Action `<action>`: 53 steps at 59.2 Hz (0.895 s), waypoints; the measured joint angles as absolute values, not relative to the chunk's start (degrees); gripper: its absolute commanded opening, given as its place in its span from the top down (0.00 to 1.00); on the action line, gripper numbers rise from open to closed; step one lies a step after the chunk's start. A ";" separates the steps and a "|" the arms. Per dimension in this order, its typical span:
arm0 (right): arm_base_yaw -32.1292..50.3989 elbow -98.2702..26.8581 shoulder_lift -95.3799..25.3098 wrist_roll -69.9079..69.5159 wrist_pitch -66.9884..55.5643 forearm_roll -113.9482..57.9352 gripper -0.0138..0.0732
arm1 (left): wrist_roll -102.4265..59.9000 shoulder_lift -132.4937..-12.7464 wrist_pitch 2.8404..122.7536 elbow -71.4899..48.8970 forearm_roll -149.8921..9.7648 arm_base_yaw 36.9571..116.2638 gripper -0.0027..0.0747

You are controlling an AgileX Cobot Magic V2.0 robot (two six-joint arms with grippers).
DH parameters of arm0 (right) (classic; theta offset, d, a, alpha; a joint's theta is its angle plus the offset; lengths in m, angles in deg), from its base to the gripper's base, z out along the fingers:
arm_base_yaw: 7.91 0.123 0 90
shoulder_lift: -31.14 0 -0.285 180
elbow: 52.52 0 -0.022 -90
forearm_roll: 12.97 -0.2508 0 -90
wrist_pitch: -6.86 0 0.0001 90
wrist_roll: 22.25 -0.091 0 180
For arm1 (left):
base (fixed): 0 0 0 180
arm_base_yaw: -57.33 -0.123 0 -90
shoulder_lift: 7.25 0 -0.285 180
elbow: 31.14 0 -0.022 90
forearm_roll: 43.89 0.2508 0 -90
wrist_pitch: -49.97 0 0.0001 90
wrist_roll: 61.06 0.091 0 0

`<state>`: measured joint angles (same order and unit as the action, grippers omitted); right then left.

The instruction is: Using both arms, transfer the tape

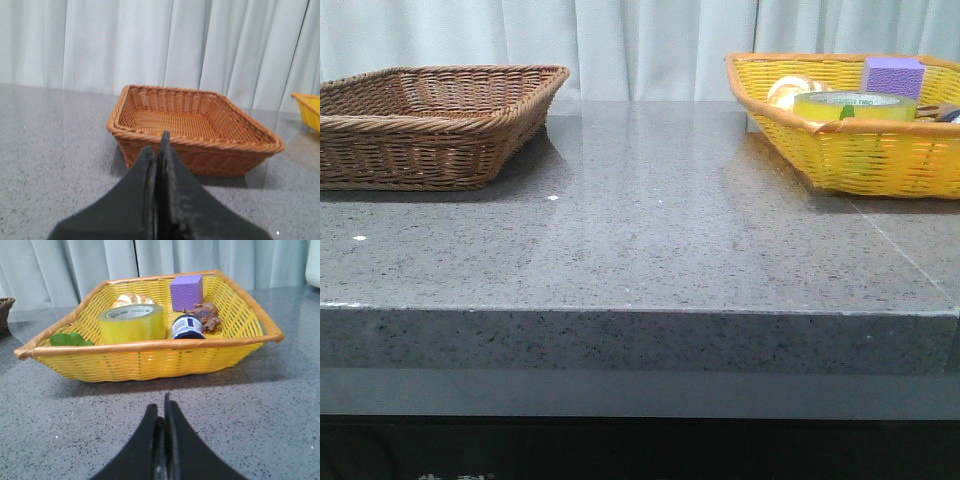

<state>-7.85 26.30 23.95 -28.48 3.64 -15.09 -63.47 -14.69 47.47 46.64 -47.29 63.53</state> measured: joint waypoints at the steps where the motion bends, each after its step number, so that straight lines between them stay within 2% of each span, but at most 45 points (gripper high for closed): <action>1: -7.85 26.16 23.95 -28.48 3.64 -15.09 0.92 | -63.47 -14.69 47.38 46.64 -47.40 63.53 0.99; 10: -7.85 21.97 23.95 -28.48 2.42 -15.09 0.92 | -63.47 -14.69 49.97 44.45 -47.43 63.53 0.99; 27: -7.85 6.25 23.53 -28.48 -2.91 -9.57 0.92 | -63.47 -17.88 60.03 28.54 -47.43 63.53 0.99; 45: -7.85 -11.73 10.57 -28.35 -19.97 -8.38 0.92 | -63.47 -31.63 73.94 10.45 -47.43 63.53 0.99; 53: -7.85 -15.92 5.04 -28.48 -27.18 -8.38 0.92 | -63.35 -38.27 79.61 6.16 -47.43 63.53 0.99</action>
